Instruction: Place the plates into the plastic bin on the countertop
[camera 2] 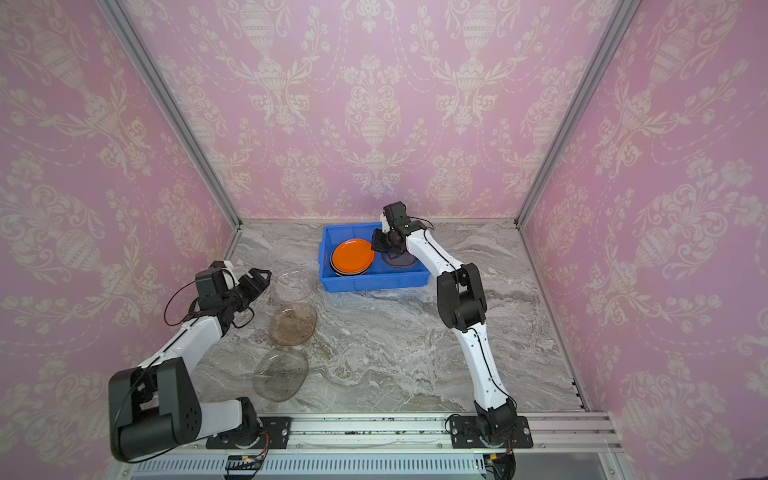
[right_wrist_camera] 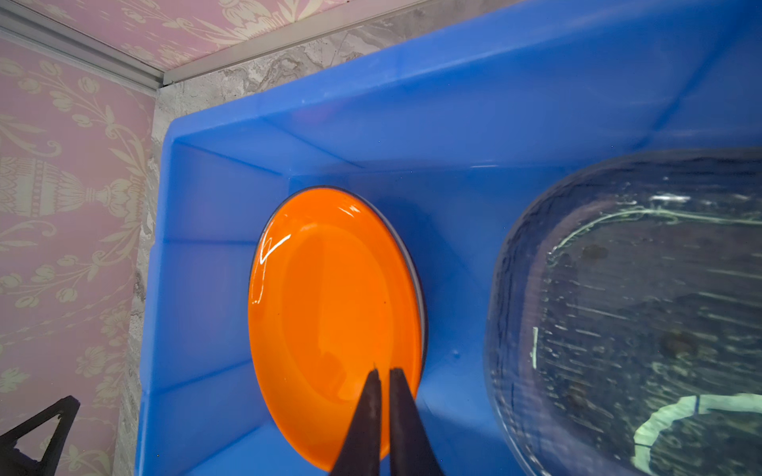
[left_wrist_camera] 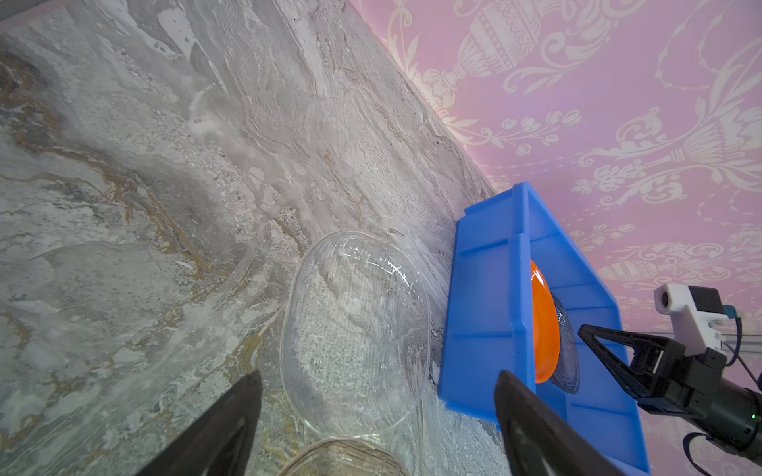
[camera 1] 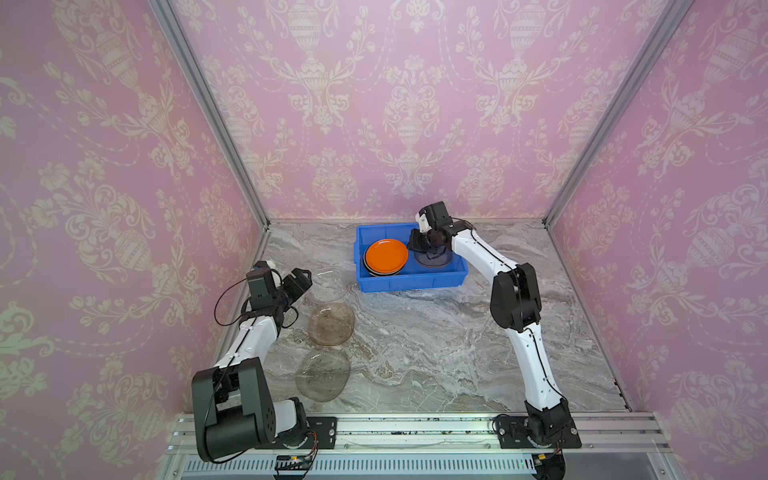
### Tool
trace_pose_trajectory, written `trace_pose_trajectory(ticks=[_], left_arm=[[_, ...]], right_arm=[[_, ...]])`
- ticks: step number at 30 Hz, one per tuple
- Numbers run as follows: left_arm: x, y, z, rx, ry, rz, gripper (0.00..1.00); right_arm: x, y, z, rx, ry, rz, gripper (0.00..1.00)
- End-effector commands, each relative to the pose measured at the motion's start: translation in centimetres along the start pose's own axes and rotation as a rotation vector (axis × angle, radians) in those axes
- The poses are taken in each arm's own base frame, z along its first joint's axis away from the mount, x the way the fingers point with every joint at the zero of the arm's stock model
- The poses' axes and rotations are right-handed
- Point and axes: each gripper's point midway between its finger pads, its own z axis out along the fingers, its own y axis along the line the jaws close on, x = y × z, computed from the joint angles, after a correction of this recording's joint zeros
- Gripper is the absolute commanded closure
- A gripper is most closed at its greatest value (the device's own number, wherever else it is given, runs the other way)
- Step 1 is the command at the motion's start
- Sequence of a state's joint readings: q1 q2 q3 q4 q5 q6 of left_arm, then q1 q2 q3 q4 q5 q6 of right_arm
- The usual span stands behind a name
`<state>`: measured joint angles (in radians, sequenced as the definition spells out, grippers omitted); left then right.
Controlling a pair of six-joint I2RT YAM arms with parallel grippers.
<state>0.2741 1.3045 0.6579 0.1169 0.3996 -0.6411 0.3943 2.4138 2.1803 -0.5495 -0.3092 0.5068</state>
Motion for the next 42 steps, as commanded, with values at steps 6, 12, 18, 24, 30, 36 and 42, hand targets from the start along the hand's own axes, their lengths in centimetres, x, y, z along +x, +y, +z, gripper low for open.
trace_pose_trajectory(ticks=[6,12,18,24,30,36,42], left_arm=[[0.6,0.4,0.5,0.015,0.022,-0.022,0.10],[0.5,0.4,0.7,0.016,0.024,-0.023,0.10],[0.5,0.6,0.8,0.002,0.023,-0.017,0.11],[0.9,1.6,1.3,-0.033,0.040,-0.023,0.14],[1.7,2.5,3.0,-0.024,0.070,-0.047,0.43],[2.7,3.5,4.0,-0.043,0.112,-0.053,0.57],[3.5,4.4,4.5,-0.058,0.134,-0.055,0.59]], right_arm=[[1.0,-0.6,1.8,0.000,0.041,0.037,0.92],[1.0,0.0,2.3,-0.033,0.045,0.049,0.92],[-0.3,1.1,0.7,-0.085,0.020,0.051,0.91],[-3.7,4.6,-6.8,-0.172,-0.125,0.011,0.80],[-3.9,7.8,-12.1,-0.293,-0.211,0.011,0.79],[-3.2,8.3,-14.0,-0.308,-0.228,-0.001,0.80],[-2.9,8.1,-13.8,-0.304,-0.216,-0.003,0.80]])
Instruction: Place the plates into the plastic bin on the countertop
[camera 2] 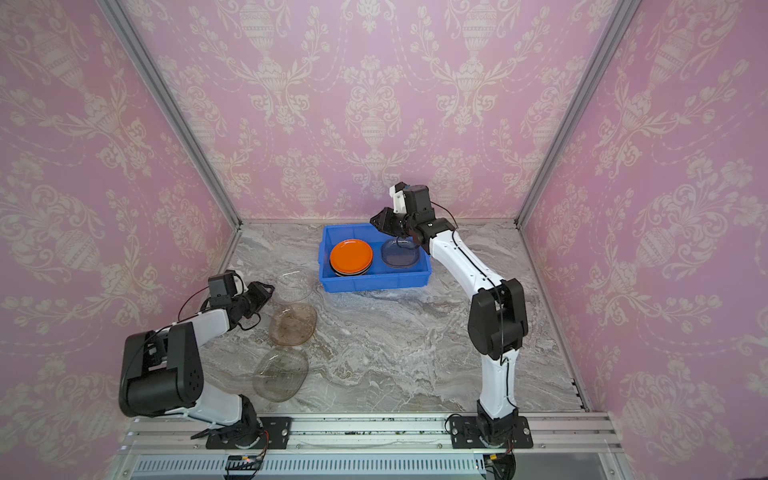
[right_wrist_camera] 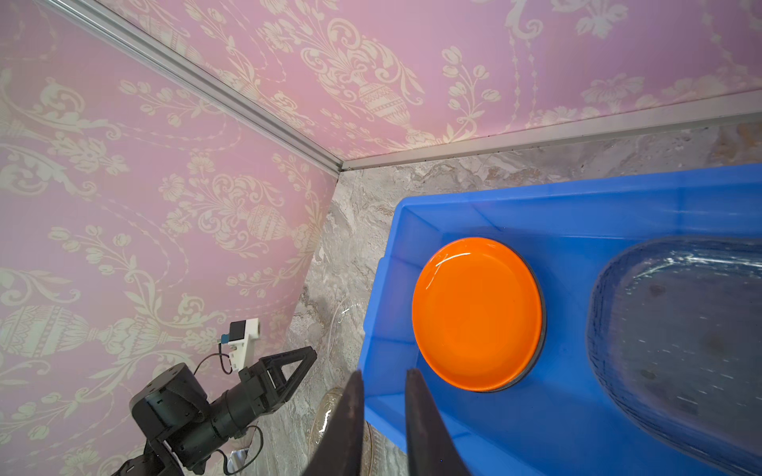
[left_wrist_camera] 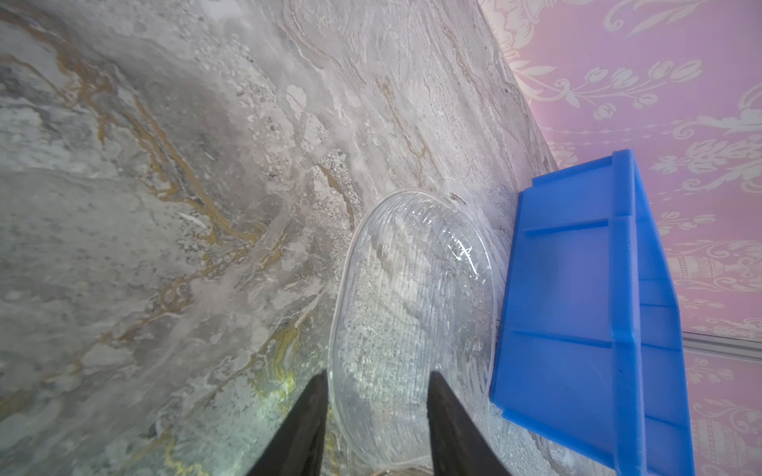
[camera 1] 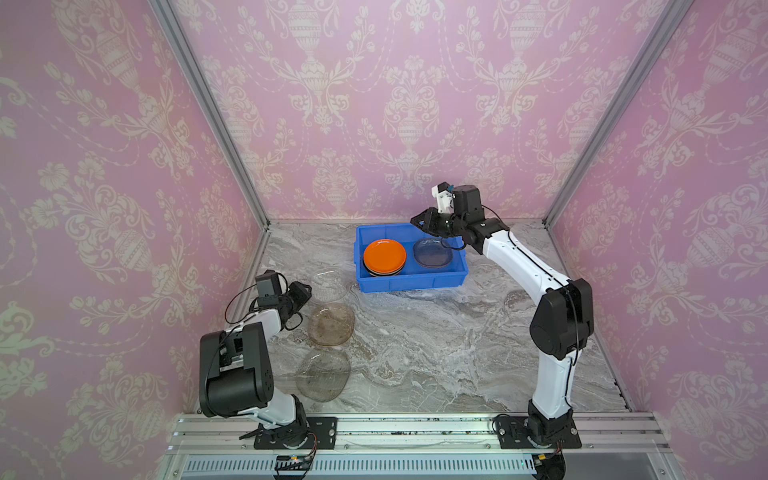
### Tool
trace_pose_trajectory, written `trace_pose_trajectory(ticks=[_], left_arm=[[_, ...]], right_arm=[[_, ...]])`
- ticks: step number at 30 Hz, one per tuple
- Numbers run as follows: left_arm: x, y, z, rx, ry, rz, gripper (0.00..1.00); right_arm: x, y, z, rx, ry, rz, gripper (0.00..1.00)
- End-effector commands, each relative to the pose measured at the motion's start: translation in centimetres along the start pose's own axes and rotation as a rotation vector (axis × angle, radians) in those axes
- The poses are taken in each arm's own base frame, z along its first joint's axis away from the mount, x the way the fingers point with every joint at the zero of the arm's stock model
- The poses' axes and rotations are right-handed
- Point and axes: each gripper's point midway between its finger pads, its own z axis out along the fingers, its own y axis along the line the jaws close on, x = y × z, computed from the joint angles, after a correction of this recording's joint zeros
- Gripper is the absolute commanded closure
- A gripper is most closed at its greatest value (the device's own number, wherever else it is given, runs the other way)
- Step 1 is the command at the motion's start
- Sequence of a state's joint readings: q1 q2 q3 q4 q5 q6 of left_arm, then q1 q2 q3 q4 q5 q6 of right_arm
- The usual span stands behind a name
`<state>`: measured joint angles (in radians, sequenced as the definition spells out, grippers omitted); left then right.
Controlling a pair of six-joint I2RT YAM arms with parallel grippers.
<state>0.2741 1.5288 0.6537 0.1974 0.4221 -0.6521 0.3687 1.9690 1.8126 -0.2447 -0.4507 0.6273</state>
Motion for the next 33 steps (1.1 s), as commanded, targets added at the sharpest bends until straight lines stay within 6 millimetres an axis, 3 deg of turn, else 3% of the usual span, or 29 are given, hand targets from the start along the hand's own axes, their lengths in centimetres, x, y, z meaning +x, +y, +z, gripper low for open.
trace_pose_trajectory(ticks=[1,8,11,19,31,33], left_arm=[[0.2,0.5,0.5,0.002,0.015,0.009,0.59],[0.3,1.1,1.5,-0.013,0.034,-0.008,0.61],[0.3,1.3,2.1,-0.015,0.045,-0.023,0.75],[0.5,1.8,3.2,-0.020,0.072,-0.049,0.77],[1.0,2.6,3.8,-0.042,0.089,-0.064,0.95],[-0.4,1.7,3.9,-0.026,0.062,-0.059,1.00]], right_arm=[[0.8,-0.2,0.4,-0.008,0.026,0.012,0.80],[0.9,-0.2,0.2,-0.006,0.024,0.012,0.80],[1.2,-0.4,0.2,0.001,0.035,0.012,0.80],[2.3,-1.2,0.0,0.017,0.049,0.022,0.81],[2.9,-1.8,-1.0,0.039,0.041,0.018,0.81],[2.8,-1.8,-1.2,0.038,0.038,0.023,0.81]])
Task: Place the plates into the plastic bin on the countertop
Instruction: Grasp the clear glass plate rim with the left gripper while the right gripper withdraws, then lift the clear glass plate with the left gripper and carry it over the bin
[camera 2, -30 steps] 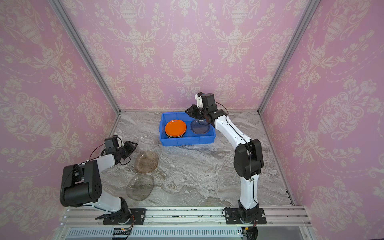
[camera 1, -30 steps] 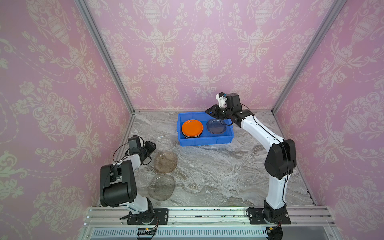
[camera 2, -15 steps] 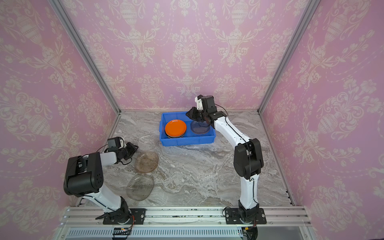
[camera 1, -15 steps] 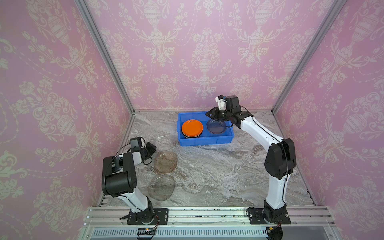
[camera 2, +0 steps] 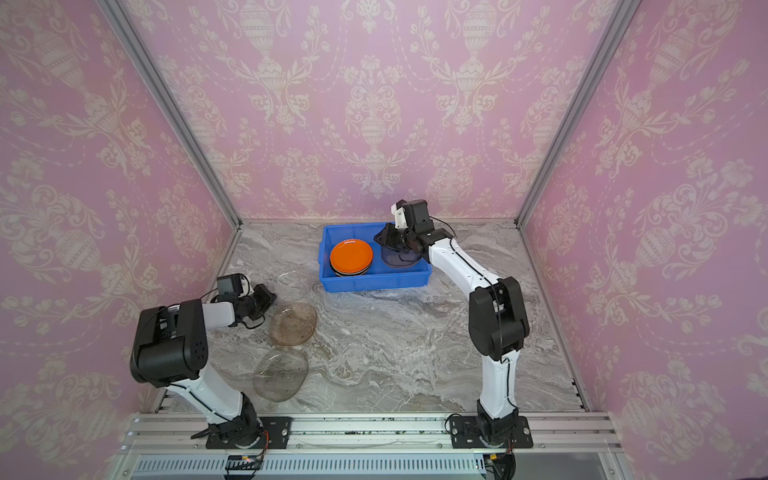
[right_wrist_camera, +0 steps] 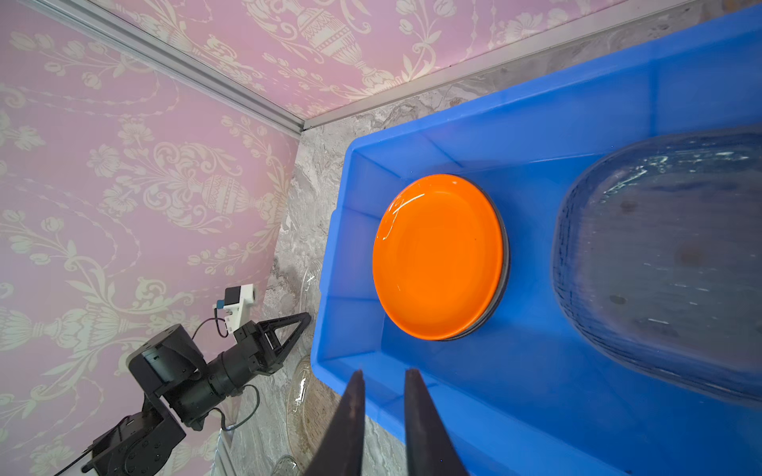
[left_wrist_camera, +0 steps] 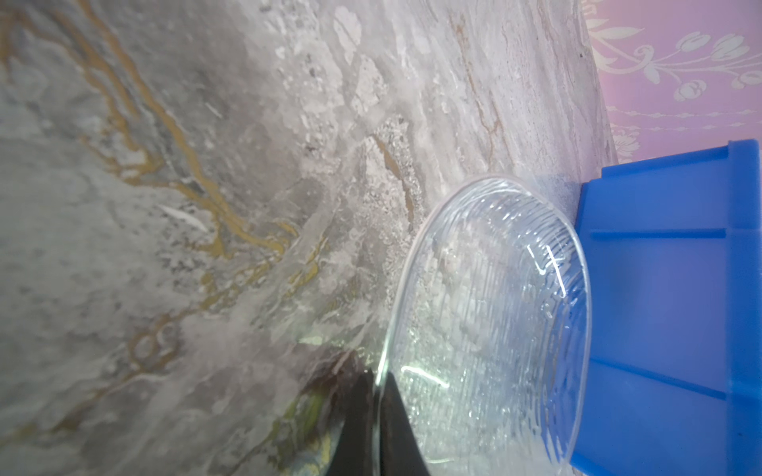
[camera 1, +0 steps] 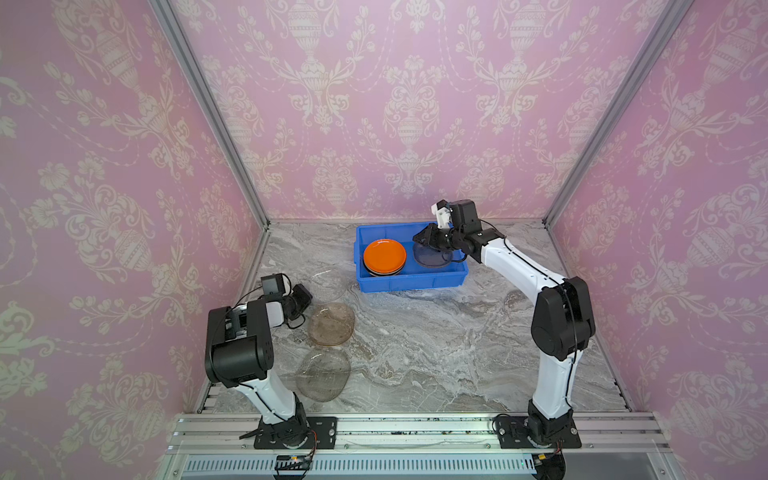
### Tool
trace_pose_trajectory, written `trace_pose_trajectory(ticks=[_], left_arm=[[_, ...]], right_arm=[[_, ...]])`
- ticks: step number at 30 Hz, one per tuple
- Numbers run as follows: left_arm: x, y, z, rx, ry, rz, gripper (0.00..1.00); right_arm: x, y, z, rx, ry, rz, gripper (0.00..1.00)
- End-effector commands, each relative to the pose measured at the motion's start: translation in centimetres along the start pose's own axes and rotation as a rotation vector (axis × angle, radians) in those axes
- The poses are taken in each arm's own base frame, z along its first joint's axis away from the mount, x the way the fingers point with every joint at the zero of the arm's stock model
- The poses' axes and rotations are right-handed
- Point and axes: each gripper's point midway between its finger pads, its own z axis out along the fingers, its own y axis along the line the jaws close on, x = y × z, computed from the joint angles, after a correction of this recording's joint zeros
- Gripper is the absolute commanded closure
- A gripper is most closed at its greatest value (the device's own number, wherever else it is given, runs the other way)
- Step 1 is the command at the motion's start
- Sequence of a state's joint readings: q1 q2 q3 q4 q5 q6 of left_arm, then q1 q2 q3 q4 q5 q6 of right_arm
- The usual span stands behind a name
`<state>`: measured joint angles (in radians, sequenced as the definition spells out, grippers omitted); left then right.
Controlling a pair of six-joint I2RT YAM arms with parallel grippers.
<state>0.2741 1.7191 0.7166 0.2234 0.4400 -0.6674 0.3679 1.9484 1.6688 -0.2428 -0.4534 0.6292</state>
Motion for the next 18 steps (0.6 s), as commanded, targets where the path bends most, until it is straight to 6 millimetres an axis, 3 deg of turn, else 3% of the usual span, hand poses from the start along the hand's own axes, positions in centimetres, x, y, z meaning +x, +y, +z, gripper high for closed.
trace_pose_trajectory(ticks=[1,6,9,12,14,18], left_arm=[[-1.8,-1.0,0.1,0.023,-0.032,-0.007,1.00],[-3.5,-2.3,-0.9,0.037,-0.096,-0.004,1.00],[-5.2,-3.0,-2.9,-0.010,-0.165,0.006,1.00],[-7.2,-4.7,-6.4,-0.036,-0.277,0.023,1.00],[-8.0,-6.9,-9.0,-0.058,-0.340,0.081,1.00],[-8.2,-14.3,-13.7,-0.057,-0.439,0.265,1.00]], right_arm=[[-1.3,1.6,-2.4,-0.024,-0.055,-0.030,0.81],[-1.6,1.3,-3.6,-0.015,-0.077,-0.028,0.81],[-1.6,1.1,-4.7,-0.005,-0.094,-0.030,0.81],[-1.4,0.9,-6.3,0.014,-0.121,-0.040,0.81],[-1.1,0.6,-7.4,0.033,-0.147,-0.040,0.81],[-0.5,-0.2,-10.3,0.072,-0.214,-0.033,0.81]])
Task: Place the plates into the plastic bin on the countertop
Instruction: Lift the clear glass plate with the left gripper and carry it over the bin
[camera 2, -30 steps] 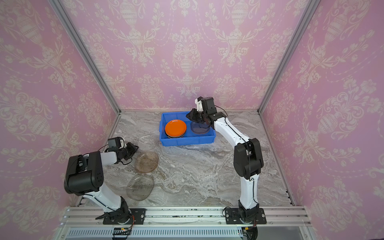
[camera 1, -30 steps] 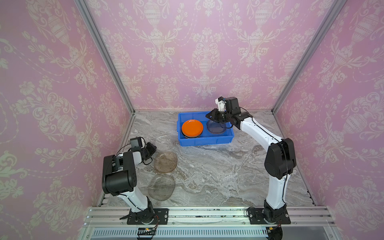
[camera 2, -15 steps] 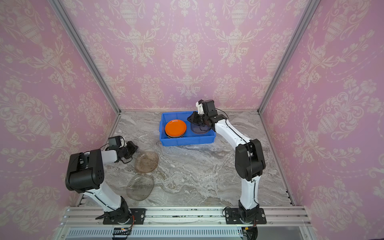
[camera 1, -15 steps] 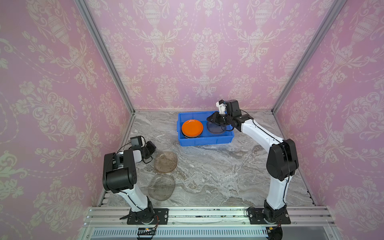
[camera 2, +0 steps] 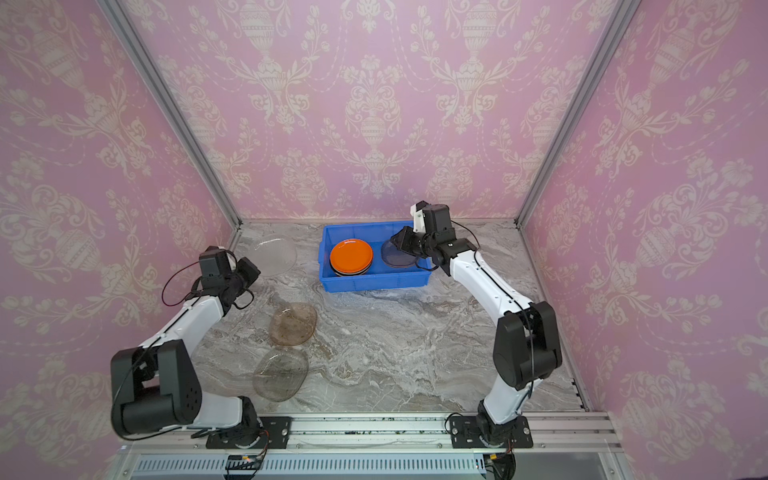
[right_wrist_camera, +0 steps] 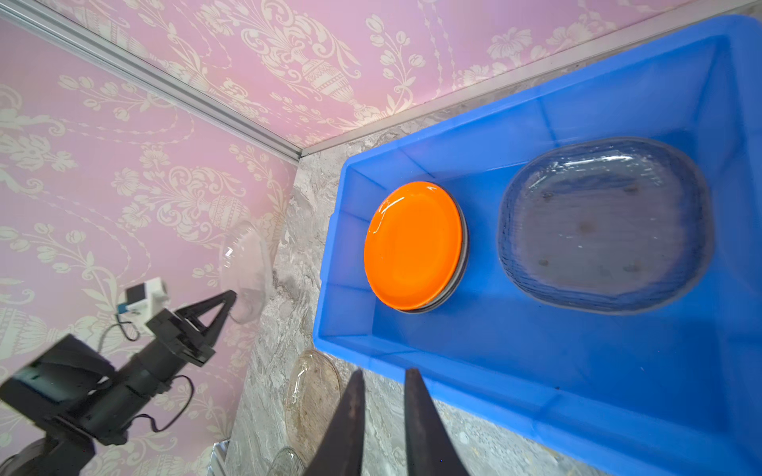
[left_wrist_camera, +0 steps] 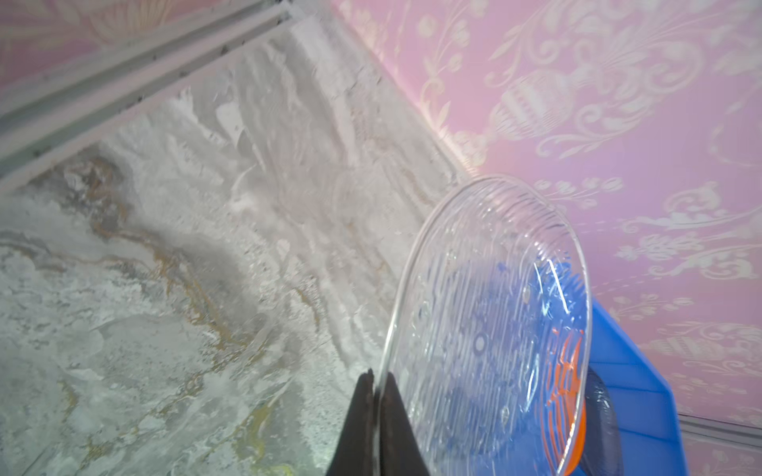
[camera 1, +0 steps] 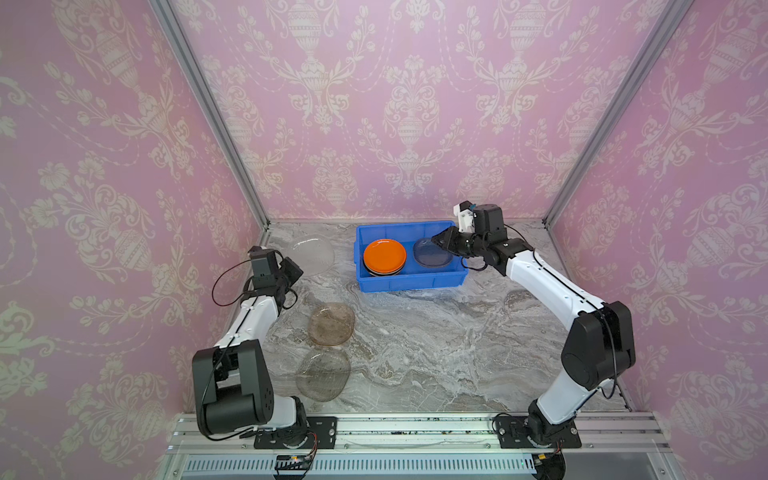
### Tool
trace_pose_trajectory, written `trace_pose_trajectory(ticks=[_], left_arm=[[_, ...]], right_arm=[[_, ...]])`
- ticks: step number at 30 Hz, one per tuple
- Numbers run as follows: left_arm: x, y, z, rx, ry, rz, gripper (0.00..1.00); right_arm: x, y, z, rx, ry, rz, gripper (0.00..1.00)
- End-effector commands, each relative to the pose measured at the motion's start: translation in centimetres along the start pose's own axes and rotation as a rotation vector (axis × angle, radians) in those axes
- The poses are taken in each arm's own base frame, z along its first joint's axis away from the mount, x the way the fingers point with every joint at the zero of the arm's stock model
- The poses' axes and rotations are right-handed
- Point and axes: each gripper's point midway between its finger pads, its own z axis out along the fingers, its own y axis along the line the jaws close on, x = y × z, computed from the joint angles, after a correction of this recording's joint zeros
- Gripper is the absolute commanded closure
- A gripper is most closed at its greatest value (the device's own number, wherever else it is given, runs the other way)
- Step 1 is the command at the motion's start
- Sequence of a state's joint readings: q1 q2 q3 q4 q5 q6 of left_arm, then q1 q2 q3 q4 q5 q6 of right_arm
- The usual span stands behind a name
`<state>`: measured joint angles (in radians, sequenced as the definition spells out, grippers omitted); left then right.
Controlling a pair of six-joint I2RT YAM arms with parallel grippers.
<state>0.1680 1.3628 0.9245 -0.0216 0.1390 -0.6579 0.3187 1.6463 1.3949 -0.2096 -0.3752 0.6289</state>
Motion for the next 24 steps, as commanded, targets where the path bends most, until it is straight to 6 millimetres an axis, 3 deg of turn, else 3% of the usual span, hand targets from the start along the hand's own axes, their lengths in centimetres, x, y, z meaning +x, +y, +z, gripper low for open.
trace_pose_trajectory(ticks=[1,6,8,9,13,17,24], left_arm=[[-2.4,-4.9,-3.5,-0.017,-0.081,0.138,1.00],[-1.6,-12.7,-3.5,0.111,-0.047,0.171,1.00],[-0.3,-15.1,-2.5,0.141,-0.021,0.172,1.00],[0.5,-16.3,-1.8,0.157,0.002,0.169,1.00],[4.5,-20.2,1.7,0.225,0.112,0.149,1.00],[8.9,-22.4,5.0,0.228,0.202,0.150,1.00],[15.5,-23.9,9.7,0.204,0.290,0.111,1.00]], right_arm=[[-1.3,0.1,-2.9,0.019,-0.106,-0.029,0.81],[-1.6,-1.1,-5.2,0.053,-0.198,-0.005,0.81],[-2.1,-1.6,-6.0,0.057,-0.233,0.021,0.81],[-1.1,-2.9,-5.8,0.077,-0.217,0.043,0.81],[-0.6,-4.3,-6.2,0.071,-0.209,0.089,0.81],[-0.1,-5.5,-6.7,0.087,-0.219,0.115,0.80],[1.1,-7.0,-6.1,0.101,-0.188,0.177,0.80]])
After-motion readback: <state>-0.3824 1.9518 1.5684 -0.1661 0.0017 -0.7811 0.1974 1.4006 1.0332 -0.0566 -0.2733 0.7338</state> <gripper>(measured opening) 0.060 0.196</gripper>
